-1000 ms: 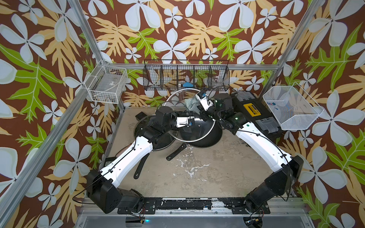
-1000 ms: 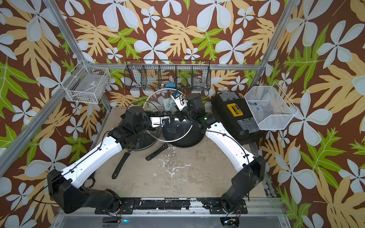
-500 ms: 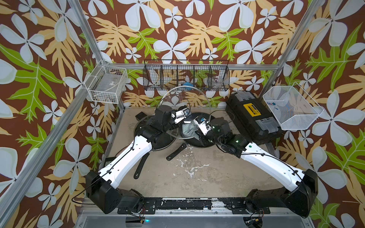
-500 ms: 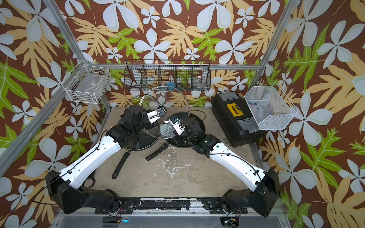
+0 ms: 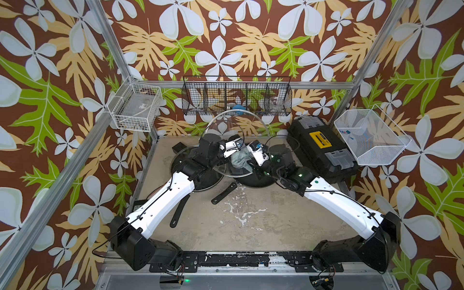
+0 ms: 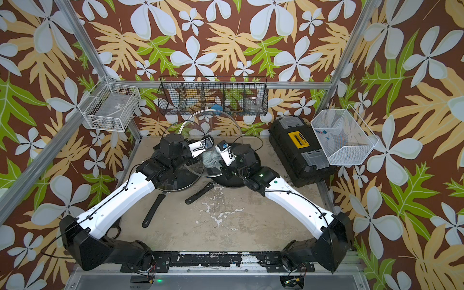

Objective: Wipe the pot lid with a cloth
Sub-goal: Wipe the pot lid.

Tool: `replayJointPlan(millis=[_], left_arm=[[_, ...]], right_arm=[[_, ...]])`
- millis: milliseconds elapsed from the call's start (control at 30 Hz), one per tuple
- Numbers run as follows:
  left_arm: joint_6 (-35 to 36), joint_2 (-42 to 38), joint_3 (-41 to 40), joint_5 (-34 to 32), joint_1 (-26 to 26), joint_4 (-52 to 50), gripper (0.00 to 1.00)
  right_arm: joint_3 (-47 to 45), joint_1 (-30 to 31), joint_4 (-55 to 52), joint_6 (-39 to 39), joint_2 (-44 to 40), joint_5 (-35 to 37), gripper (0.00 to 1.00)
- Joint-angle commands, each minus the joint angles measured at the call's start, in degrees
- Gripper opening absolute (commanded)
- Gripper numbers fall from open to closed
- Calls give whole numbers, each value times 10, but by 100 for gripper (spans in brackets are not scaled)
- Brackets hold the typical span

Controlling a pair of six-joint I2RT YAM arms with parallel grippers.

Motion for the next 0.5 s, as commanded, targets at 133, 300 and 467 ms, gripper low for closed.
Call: replayJointPlan(millis=[133,300,467], left_arm=[[133,-25,-37,39,0,126,0],[199,-23,-29,73,-1,144,0],[239,-20,-20,91,-3,153,0]], right_arm=[[91,-83,-26,-65,33,-14,0],[220,-83,-42,-84,119,-47,0],[316,-49,-52,-85,190,-65,0]])
